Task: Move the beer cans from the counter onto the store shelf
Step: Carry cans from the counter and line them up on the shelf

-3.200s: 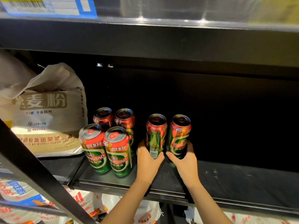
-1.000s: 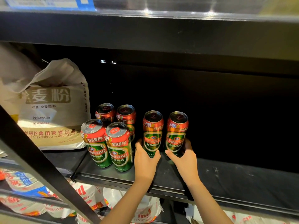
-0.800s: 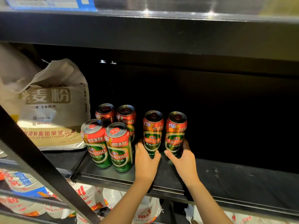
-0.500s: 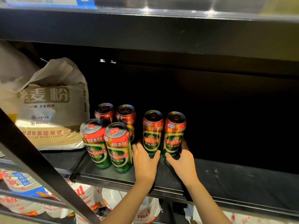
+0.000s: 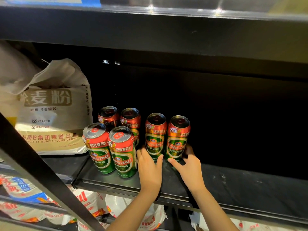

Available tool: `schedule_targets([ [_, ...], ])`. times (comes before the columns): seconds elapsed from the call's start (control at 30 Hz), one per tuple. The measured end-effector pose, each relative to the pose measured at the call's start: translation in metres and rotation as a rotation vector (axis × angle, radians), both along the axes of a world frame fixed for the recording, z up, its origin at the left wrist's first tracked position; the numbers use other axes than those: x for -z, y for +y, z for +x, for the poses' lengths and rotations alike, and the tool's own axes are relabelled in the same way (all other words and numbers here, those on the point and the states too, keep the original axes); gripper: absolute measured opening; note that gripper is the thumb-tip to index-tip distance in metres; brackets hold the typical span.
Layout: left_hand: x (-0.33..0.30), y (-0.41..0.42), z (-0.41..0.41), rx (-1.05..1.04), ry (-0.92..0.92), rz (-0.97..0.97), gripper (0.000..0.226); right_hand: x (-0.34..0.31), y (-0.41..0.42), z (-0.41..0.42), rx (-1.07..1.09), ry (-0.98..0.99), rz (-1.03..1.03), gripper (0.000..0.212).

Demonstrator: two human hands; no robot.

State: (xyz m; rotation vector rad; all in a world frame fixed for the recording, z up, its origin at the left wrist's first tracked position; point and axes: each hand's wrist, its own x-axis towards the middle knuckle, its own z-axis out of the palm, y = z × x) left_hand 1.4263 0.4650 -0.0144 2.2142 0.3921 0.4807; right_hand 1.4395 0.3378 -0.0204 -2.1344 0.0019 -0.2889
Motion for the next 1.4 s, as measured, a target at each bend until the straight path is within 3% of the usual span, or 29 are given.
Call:
schedule_targets([
  [0.17, -0.003, -0.002, 0.000, -0.030, 0.015, 0.012, 0.040, 0.004, 0.002, 0.003, 0.012, -0.013, -0.020, 0.057],
  [0.33, -0.003, -0.005, 0.002, -0.073, 0.039, -0.046, 0.059, 0.000, 0.003, 0.002, -0.001, -0.041, -0.055, 0.055],
  [0.47, -0.003, -0.013, 0.002, -0.124, -0.012, -0.142, 0.058, -0.003, 0.005, 0.000, 0.014, -0.027, -0.108, 0.050],
  [0.87, -0.008, -0.015, -0.004, -0.147, 0.030, -0.124, 0.063, -0.005, 0.005, 0.001, -0.019, -0.046, -0.131, 0.060],
  [0.97, -0.010, -0.013, -0.011, -0.081, 0.040, -0.199, 0.071, -0.007, 0.005, 0.000, -0.034, -0.029, -0.110, 0.056],
  [1.1, -0.011, -0.011, -0.030, 0.057, 0.052, -0.265, 0.075, -0.011, 0.004, -0.012, -0.065, -0.016, -0.070, 0.073],
  [1.2, -0.010, 0.005, -0.045, 0.165, 0.071, -0.249, 0.059, -0.016, 0.001, -0.037, 0.002, 0.003, -0.122, 0.074],
  [1.4, -0.016, 0.046, -0.073, 0.560, 0.181, -0.304, 0.032, -0.029, -0.002, -0.120, 0.076, 0.074, -0.212, 0.050],
])
